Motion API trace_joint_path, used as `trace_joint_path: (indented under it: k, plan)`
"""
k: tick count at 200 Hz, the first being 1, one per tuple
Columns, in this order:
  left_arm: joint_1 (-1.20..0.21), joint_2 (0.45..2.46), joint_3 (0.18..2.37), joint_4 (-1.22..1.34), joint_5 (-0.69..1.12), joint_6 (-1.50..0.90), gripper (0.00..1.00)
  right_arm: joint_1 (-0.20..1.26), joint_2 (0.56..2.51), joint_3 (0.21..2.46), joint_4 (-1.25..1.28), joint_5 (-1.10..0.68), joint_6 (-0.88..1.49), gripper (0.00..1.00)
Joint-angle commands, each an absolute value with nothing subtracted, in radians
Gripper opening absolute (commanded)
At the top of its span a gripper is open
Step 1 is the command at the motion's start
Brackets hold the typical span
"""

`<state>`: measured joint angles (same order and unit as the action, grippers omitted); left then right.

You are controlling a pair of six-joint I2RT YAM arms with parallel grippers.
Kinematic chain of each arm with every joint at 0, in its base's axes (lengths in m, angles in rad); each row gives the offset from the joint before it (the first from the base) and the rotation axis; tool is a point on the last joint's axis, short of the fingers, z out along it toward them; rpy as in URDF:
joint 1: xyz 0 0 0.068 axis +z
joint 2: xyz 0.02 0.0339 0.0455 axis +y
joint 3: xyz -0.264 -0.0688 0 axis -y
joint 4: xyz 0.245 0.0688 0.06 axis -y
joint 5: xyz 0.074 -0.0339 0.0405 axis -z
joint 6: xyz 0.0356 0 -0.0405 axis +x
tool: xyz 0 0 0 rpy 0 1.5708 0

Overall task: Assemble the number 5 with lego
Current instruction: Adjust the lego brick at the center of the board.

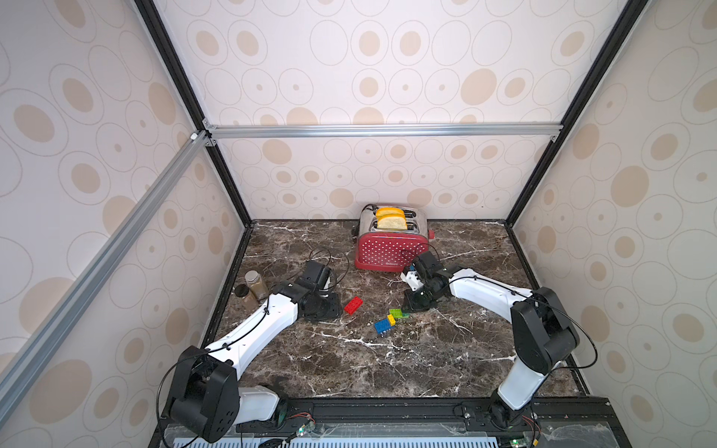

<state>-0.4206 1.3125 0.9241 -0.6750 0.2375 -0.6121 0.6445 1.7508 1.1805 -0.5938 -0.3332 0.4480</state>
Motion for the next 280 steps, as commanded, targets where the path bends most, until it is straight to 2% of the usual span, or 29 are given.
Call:
trace_joint_path:
  k: [1, 76, 148, 280]
  plan:
    - [-0.414, 1.294, 0.922, -0.698, 0.218, -0.595, 0.50, 0.673, 1.792, 1.216, -0.632, -0.356, 0.444, 0.10]
    - [-0.414, 1.276, 0.901, -0.695, 0.211, -0.598, 0.50, 0.736, 1.835, 1.296, -0.683, -0.406, 0.425, 0.10]
    - [-0.414, 1.271, 0.908, -0.709, 0.203, -0.592, 0.50, 0.704, 1.947, 1.484, -0.900, -0.317, 0.452, 0.10]
    - [-0.412, 1.249, 0.917, -0.746, 0.177, -0.554, 0.50, 0.699, 2.077, 1.614, -0.928, -0.262, 0.559, 0.09]
